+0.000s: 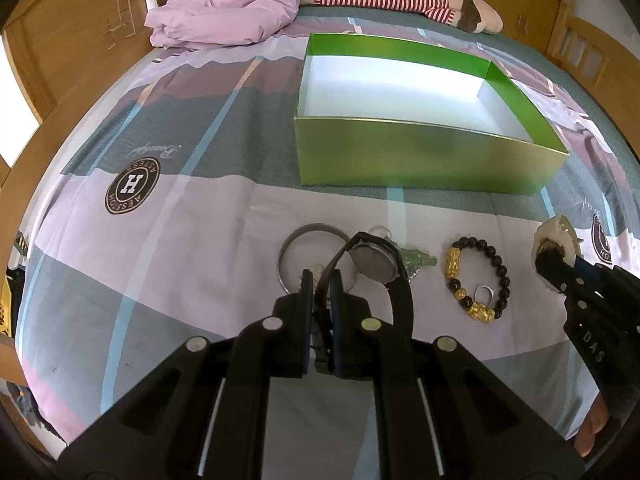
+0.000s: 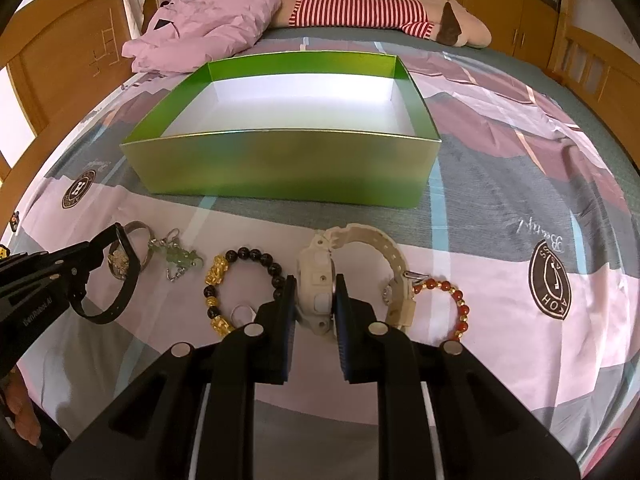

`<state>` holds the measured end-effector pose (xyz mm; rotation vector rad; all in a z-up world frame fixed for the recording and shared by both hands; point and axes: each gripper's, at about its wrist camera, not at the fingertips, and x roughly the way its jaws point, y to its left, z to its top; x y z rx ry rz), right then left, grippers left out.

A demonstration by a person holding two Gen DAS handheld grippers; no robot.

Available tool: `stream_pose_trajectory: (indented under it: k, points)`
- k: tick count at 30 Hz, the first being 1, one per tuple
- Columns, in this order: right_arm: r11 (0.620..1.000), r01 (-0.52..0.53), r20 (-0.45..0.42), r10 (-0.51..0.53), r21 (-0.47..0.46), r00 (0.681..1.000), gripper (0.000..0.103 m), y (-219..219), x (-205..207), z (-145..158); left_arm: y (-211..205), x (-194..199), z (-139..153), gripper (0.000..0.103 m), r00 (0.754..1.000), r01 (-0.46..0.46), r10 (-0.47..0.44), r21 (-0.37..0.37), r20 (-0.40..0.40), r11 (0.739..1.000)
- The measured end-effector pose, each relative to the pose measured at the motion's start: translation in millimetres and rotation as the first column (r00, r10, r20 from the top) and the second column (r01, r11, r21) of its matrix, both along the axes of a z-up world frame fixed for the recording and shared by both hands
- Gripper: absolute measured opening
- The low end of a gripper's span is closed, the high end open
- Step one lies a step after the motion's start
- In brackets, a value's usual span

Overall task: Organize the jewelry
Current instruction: 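Lift the white watch with right tool while left tool lifts the black watch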

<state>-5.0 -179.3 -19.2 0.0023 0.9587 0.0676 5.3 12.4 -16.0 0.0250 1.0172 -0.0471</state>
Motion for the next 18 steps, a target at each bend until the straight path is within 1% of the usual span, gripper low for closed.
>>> stream_pose_trajectory:
  k: [18]
  points:
    - [1.000,0.000,-0.004,0.000,0.001,1.000,0.018,1.2,-0.9,-0.7,-4.5,-1.4,-4.2,0.009,1.000,0.010,-0.010,0.003,-0.012,1.000]
